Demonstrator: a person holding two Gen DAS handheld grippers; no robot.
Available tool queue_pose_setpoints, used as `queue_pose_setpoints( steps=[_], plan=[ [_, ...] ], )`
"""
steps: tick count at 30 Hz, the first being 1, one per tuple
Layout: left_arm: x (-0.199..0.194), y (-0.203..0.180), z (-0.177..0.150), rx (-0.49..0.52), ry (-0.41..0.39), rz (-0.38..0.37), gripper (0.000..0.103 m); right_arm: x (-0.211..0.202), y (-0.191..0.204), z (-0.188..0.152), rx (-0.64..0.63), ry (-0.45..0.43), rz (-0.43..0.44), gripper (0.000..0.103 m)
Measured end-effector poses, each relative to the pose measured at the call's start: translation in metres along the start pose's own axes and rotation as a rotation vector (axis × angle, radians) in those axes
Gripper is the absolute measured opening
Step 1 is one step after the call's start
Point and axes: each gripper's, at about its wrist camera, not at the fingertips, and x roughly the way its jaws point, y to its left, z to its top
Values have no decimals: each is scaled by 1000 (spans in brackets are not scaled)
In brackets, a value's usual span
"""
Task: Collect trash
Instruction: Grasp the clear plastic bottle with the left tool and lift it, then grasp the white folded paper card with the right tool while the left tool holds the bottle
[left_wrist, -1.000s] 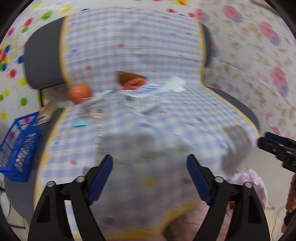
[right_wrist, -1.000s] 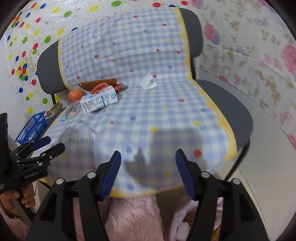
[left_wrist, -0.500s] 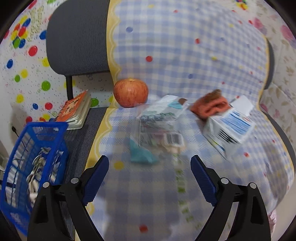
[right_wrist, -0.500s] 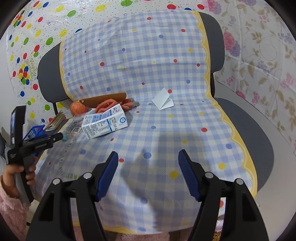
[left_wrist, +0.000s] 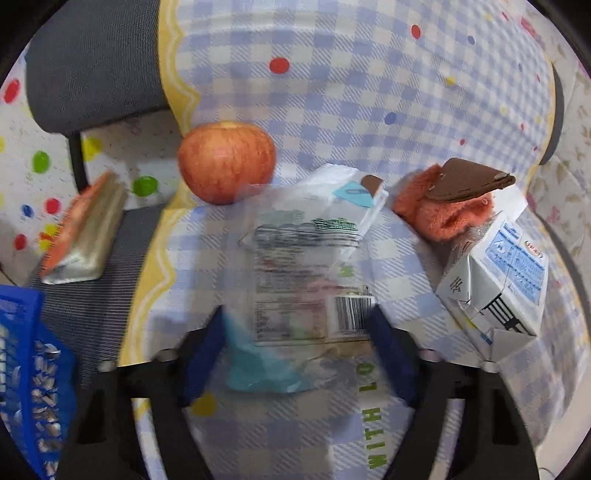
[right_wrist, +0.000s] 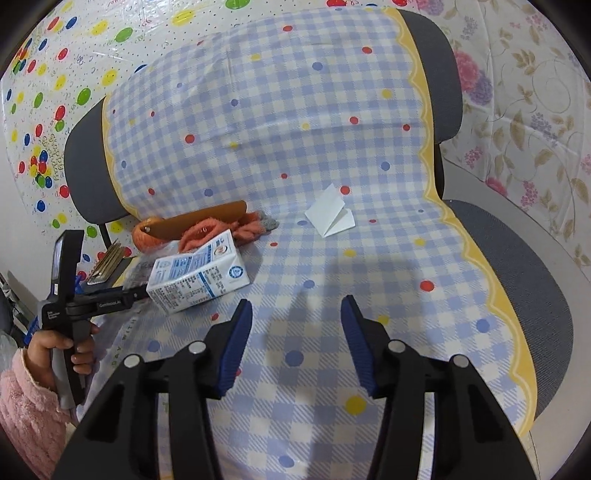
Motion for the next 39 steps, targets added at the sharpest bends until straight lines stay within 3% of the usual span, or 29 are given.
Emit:
queue_pose_setpoints(
  steps=[2, 3, 5, 6, 7, 13, 18, 22, 26, 35, 36, 37, 38, 39],
  plan=[
    [-6, -5, -6, 17, -12, -8, 57, 1, -2, -5, 6, 7, 0, 49],
    [-9, -6, -8, 24, -18, -10, 47, 1, -3, -6, 9, 8, 0, 49],
    [-19, -9, -15, 32, -46, 9, 45, 0, -5, -9, 14, 10, 1, 48],
    [-30, -11, -22, 36, -76, 11, 24, -2, -6, -10, 13, 10, 0, 48],
    [-36, -9, -23, 29, -87, 1, 14, -4, -6, -10, 12, 9, 0, 48],
    [-99, 6, -36, -46, -225, -8, 11, -7, -9, -1, -5, -16, 8, 48],
    [-121, -1, -26, -50, -282, -29, 11, 14, -9, 19, -21, -21, 8, 53],
    [-114, -9, -12, -36, -288, -31, 11, 43, -16, 42, -36, -7, -24, 53],
    [-96, -13, 0, -42, -260, -40, 11, 79, -29, 67, 0, 38, -7, 37],
    [-71, -16, 5, -48, -221, -52, 12, 159, -51, 106, 89, 116, -14, 37],
    [-70, -15, 3, -51, -218, -52, 12, 165, -53, 106, 111, 129, -2, 35],
    [-69, -14, 2, -53, -215, -51, 12, 167, -53, 105, 120, 133, 10, 10],
    [-70, -14, 1, -56, -212, -53, 12, 165, -52, 103, 132, 135, 37, 3],
    [-71, -14, -2, -60, -210, -59, 12, 159, -50, 101, 139, 118, 53, 3]
  ],
)
